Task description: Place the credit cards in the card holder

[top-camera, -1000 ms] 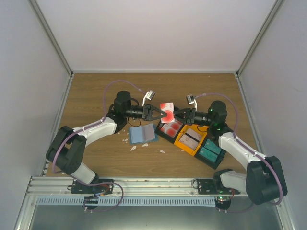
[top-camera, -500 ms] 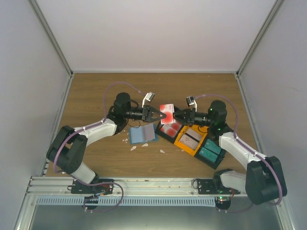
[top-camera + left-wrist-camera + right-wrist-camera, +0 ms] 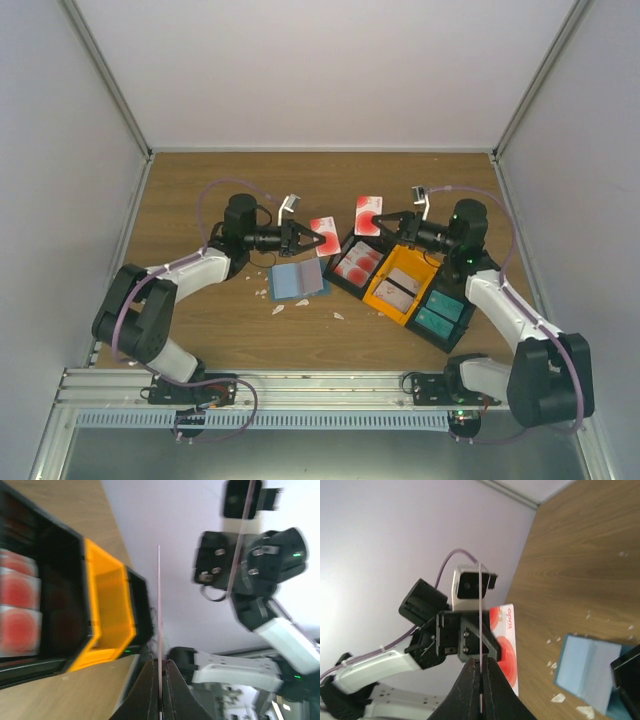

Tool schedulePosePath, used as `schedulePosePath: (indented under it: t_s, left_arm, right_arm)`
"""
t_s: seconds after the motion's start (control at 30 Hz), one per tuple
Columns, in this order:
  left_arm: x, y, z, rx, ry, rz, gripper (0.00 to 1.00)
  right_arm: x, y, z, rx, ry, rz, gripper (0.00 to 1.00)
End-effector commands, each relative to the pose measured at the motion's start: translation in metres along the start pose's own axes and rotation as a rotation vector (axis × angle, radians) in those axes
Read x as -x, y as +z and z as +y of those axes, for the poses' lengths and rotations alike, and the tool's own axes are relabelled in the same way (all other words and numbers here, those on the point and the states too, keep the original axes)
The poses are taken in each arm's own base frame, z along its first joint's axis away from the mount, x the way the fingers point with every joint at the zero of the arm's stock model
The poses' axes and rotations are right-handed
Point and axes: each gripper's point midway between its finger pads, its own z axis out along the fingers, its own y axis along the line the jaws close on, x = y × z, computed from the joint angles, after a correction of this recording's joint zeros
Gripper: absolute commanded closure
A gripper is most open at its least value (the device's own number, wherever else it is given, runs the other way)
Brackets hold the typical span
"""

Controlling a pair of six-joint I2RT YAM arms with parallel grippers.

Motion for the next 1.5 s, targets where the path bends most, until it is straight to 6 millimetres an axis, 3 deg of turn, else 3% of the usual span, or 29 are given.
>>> schedulePosePath:
  t_s: [0.0, 0.1, 0.27, 0.4, 0.53, 0.67, 0.77, 1.03, 1.1, 1.2, 1.37, 1.47]
  left_arm:
    - [-0.001, -0.019, 0.030, 0.197, 0.037, -0.091, 1.00]
    - [-0.012, -0.036, 0.061, 0.368, 0.013, -0.129, 1.00]
    - [-0.039, -0.055, 0.098, 0.504, -0.048, -0.135, 1.00]
    - [-0.051, -0.063, 0.115, 0.544, -0.085, -0.141, 1.00]
    - [-0.057, -0.066, 0.124, 0.550, -0.104, -0.145, 1.00]
    - [-0.063, -0.067, 0.134, 0.562, -0.117, -0.129, 1.00]
    - [-0.066, -0.069, 0.138, 0.561, -0.129, -0.120, 1.00]
    - [-0.067, -0.071, 0.142, 0.559, -0.131, -0.119, 1.00]
    - [-0.067, -0.070, 0.143, 0.556, -0.130, -0.112, 1.00]
    - [-0.069, -0.068, 0.144, 0.544, -0.133, -0.092, 1.00]
    - [-0.070, -0.067, 0.146, 0.539, -0.139, -0.083, 1.00]
    - [-0.071, -0.068, 0.146, 0.531, -0.142, -0.085, 1.00]
  right_arm:
    - [0.017, -0.003, -0.007, -0.143, -0.164, -0.061, 0.99]
    - [0.009, 0.004, -0.019, -0.229, -0.217, -0.036, 0.99]
    - [-0.029, 0.038, -0.041, -0.276, -0.241, 0.094, 1.00]
    - [-0.072, 0.073, -0.062, -0.313, -0.242, 0.225, 1.00]
    - [-0.103, 0.089, -0.097, -0.408, -0.241, 0.322, 1.00]
    - [-0.109, 0.088, -0.134, -0.559, -0.291, 0.353, 0.99]
    - [-0.101, 0.082, -0.157, -0.702, -0.363, 0.355, 1.00]
    - [-0.071, 0.058, -0.189, -0.984, -0.453, 0.291, 0.99]
    - [-0.065, 0.055, -0.192, -1.024, -0.467, 0.276, 1.00]
    - [-0.062, 0.065, -0.181, -0.967, -0.476, 0.273, 0.99]
    - [-0.067, 0.090, -0.124, -0.689, -0.469, 0.263, 0.99]
    - [-0.074, 0.098, -0.105, -0.577, -0.435, 0.270, 1.00]
